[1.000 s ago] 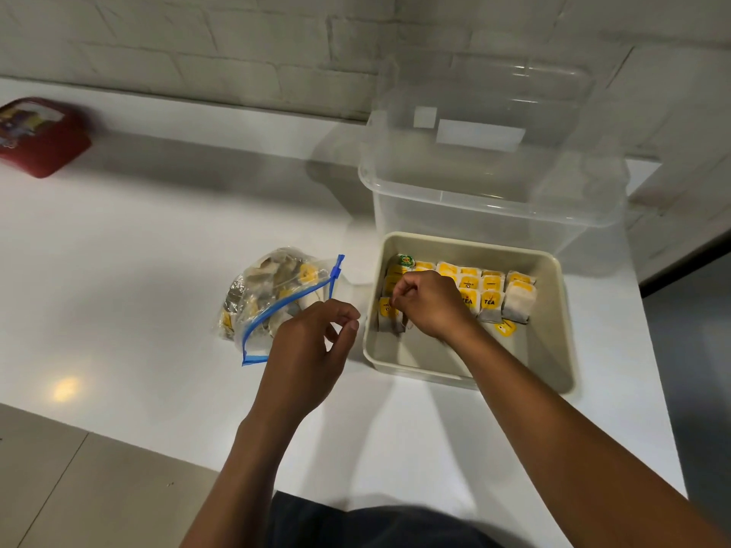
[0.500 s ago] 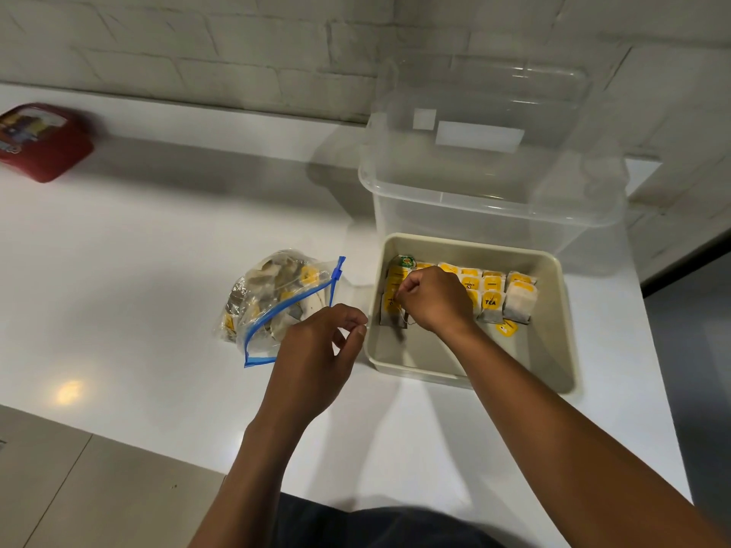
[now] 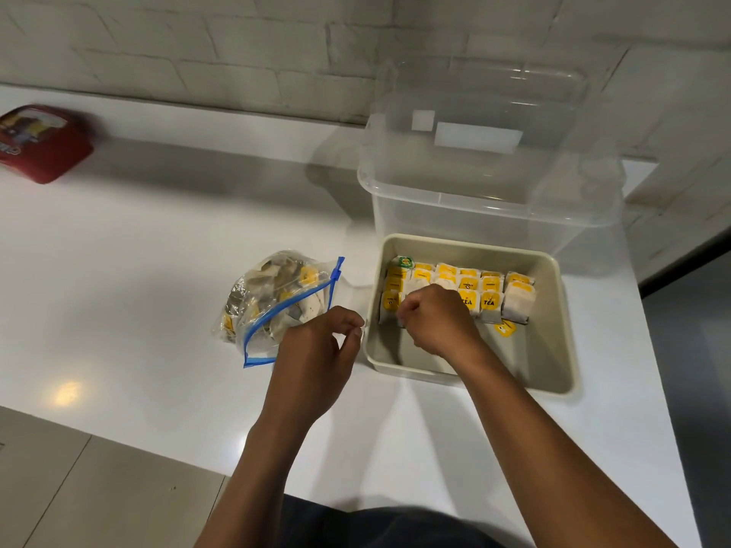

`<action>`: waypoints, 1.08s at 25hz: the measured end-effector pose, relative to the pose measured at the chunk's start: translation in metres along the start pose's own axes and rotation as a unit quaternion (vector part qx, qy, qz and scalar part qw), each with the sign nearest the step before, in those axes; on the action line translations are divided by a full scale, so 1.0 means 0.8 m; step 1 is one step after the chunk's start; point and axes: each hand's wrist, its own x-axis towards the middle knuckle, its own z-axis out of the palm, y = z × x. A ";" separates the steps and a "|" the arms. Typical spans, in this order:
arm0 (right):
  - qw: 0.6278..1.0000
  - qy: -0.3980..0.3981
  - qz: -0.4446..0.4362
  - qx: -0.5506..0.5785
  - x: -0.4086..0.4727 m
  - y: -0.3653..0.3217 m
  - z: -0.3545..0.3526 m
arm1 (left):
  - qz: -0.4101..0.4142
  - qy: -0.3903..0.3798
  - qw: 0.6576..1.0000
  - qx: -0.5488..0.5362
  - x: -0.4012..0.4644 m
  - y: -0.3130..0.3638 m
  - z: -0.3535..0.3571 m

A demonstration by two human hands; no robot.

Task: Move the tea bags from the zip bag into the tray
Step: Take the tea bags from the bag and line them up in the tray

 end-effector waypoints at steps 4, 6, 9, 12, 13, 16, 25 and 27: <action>0.999 -0.023 0.004 -0.038 -0.002 0.002 0.007 | 0.002 0.000 1.000 0.002 -0.005 0.001 -0.003; 1.000 -0.004 -0.006 -0.029 -0.005 0.000 0.002 | -0.001 0.008 1.000 0.006 -0.007 -0.001 -0.008; 0.999 0.034 -0.026 -0.033 -0.024 -0.006 -0.013 | -0.009 0.017 1.000 0.005 -0.015 -0.008 -0.014; 0.992 0.101 -0.073 0.001 -0.060 -0.032 -0.026 | -0.008 0.054 0.998 0.015 -0.021 -0.009 -0.020; 0.989 0.111 -0.097 0.024 -0.072 -0.047 -0.029 | -0.009 0.071 0.997 0.027 -0.021 -0.010 -0.021; 0.975 0.086 -0.172 0.110 -0.103 -0.094 -0.016 | -0.022 0.110 0.992 0.050 -0.021 -0.018 -0.028; 0.974 -0.050 -0.221 0.028 -0.067 -0.185 0.077 | -0.124 0.028 0.992 -0.024 -0.019 -0.038 -0.089; 0.976 -0.076 -0.205 -0.001 -0.042 -0.199 0.099 | -0.153 -0.020 0.988 -0.032 -0.011 -0.054 -0.100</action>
